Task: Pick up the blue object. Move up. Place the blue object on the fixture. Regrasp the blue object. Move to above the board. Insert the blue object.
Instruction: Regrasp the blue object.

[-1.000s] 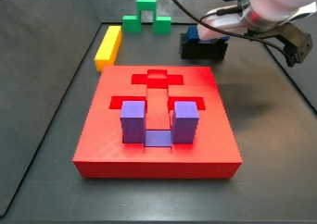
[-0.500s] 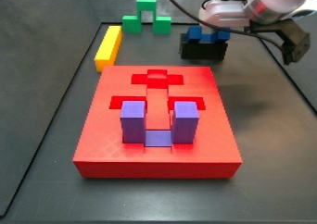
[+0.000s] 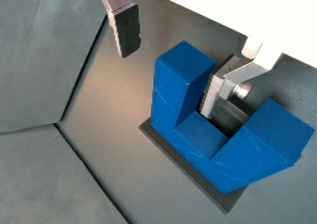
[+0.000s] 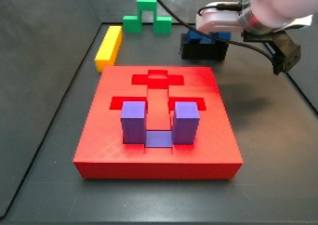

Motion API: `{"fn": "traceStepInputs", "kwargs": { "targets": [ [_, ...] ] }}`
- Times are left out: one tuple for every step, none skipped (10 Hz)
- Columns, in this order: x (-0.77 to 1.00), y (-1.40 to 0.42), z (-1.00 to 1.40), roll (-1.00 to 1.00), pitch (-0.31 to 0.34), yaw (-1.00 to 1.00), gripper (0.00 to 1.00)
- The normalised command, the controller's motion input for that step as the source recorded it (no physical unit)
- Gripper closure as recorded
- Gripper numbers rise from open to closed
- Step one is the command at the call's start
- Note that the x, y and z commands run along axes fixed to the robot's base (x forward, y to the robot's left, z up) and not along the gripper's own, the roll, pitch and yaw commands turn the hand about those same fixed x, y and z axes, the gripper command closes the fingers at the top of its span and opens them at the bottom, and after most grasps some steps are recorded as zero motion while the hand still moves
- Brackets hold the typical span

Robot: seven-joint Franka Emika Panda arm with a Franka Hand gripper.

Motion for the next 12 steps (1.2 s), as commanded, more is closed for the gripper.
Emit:
{"fn": "traceStepInputs", "kwargs": {
  "targets": [
    [0.0, 0.0, 0.0, 0.01, 0.0, 0.0, 0.0],
    [0.0, 0.0, 0.0, 0.0, 0.0, 0.0, 1.0],
    [0.0, 0.0, 0.0, 0.0, 0.0, 0.0, 1.0],
    [0.0, 0.0, 0.0, 0.0, 0.0, 0.0, 1.0],
    [0.0, 0.0, 0.0, 0.0, 0.0, 0.0, 1.0],
    [0.0, 0.0, 0.0, 0.0, 0.0, 0.0, 1.0],
    [0.0, 0.0, 0.0, 0.0, 0.0, 0.0, 1.0],
    [0.0, 0.0, 0.0, 0.0, 0.0, 0.0, 1.0],
    [0.0, 0.0, 0.0, 0.0, 0.0, 0.0, 1.0],
    [0.0, 0.0, 0.0, 0.0, 0.0, 0.0, 1.0],
    [0.0, 0.0, 0.0, 0.0, 0.0, 0.0, 1.0],
    [0.0, 0.0, 0.0, 0.0, 0.0, 0.0, 1.0]
  ]
}}
